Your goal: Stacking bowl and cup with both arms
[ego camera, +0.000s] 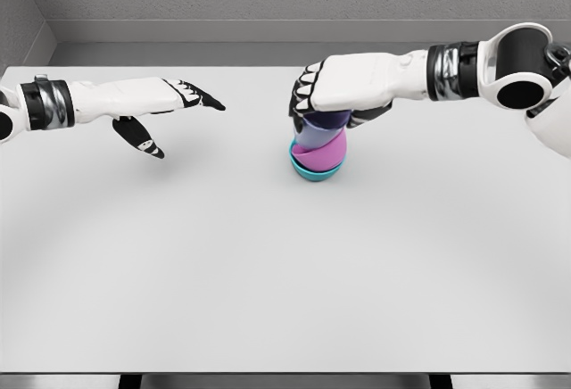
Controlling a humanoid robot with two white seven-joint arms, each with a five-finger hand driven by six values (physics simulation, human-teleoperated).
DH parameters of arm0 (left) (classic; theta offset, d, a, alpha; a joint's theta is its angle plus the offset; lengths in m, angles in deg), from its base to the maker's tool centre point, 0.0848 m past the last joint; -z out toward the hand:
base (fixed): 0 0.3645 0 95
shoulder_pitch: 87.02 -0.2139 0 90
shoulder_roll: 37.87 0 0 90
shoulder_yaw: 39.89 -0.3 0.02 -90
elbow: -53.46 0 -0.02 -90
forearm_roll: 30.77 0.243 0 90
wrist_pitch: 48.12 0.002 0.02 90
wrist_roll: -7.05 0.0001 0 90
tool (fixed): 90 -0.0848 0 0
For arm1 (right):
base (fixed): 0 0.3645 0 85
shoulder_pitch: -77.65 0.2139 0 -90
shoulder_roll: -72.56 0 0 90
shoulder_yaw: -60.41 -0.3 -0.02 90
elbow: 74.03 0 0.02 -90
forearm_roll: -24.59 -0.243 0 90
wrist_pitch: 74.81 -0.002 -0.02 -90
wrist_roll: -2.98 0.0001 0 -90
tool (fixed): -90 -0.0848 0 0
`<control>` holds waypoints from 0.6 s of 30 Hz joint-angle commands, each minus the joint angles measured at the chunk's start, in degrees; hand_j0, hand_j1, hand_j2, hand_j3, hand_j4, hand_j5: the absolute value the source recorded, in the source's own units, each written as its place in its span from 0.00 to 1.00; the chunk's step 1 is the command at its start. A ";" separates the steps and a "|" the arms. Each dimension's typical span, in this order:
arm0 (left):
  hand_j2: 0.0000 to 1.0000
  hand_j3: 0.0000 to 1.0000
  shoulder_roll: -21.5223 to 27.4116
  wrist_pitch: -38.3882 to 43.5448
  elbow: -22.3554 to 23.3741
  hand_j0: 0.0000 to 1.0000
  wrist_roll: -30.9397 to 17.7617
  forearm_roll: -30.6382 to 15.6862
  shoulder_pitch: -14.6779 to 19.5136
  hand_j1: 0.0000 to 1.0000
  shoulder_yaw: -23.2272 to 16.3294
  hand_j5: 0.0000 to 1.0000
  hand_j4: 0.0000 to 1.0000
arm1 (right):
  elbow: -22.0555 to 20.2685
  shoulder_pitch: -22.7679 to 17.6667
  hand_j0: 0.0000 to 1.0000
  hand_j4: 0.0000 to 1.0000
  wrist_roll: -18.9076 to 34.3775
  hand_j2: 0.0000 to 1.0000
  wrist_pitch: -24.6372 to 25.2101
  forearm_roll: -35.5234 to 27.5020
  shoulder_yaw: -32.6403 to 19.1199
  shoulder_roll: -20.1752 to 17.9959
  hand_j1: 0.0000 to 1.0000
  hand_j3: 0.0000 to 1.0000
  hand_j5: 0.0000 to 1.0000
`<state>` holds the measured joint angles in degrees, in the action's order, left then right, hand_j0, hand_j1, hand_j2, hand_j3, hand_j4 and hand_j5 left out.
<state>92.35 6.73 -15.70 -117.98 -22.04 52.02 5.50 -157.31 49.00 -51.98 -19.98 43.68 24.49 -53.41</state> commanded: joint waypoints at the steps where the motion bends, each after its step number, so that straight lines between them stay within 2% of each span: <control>1: 1.00 1.00 0.03 0.15 -0.01 1.00 0.03 -0.38 0.00 1.00 0.05 1.00 1.00 | 0.14 0.00 0.61 0.61 -0.04 0.61 0.17 -0.28 -0.02 -0.07 0.61 0.61 0.61; 13: 1.00 1.00 0.03 0.15 -0.01 1.00 0.03 -0.38 -0.09 1.00 0.05 1.00 1.00 | 2.16 -0.53 0.61 0.61 -0.04 0.61 0.17 -0.19 0.15 0.02 0.61 0.61 0.61; 18: 1.00 1.00 0.03 0.15 -0.01 1.00 0.03 -0.38 -0.09 1.00 0.13 1.00 1.00 | 2.16 -0.53 0.61 0.61 -0.04 0.61 0.17 -0.19 1.91 -0.07 0.61 0.61 0.61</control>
<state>92.36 6.73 -15.71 -117.98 -22.04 51.93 5.54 -155.20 48.47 -51.99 -19.98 43.77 25.80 -53.44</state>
